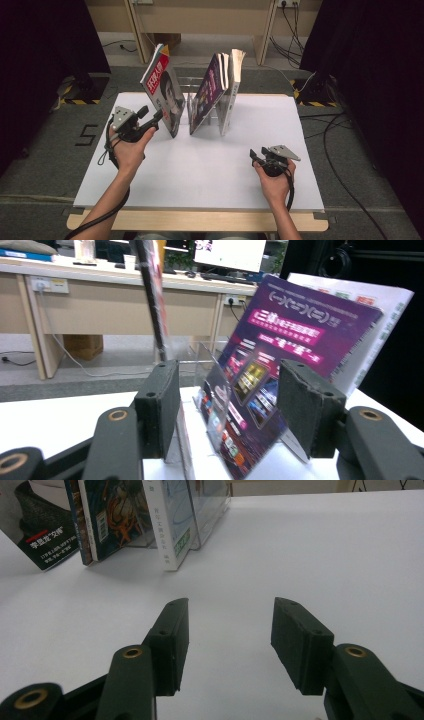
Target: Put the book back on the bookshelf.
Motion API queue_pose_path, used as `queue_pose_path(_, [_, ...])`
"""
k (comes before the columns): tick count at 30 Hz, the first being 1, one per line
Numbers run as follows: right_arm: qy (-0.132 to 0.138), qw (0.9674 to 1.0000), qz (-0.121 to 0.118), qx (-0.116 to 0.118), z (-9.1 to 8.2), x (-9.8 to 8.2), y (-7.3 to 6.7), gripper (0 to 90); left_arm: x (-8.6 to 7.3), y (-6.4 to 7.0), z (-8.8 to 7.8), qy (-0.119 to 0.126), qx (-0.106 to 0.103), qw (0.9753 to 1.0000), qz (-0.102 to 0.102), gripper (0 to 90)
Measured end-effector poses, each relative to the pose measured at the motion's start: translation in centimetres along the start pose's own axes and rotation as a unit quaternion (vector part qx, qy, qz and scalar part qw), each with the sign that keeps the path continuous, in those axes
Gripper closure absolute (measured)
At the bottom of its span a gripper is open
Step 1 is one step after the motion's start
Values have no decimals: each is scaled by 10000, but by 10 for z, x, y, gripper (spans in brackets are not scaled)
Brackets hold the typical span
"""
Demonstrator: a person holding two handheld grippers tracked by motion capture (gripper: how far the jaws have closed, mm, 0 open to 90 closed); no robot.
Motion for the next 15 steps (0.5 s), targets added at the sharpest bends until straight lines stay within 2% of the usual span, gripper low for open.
queue_pose_path(8, [3,10000,42,-26,-1,-1,3,500,-10,17,0,-63,-141,9998,106,421])
queue_pose_path(15, [9,10000,57,-31,-1,-1,4,500,-15,34,8,-151,-329,9992,143,422])
Point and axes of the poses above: each handheld gripper's, and its own axes: z roughly forward along the jaws, x roughly out of its top, y roughly to its right, the point moved 9 cm from there along z, roughly forward along the jaws
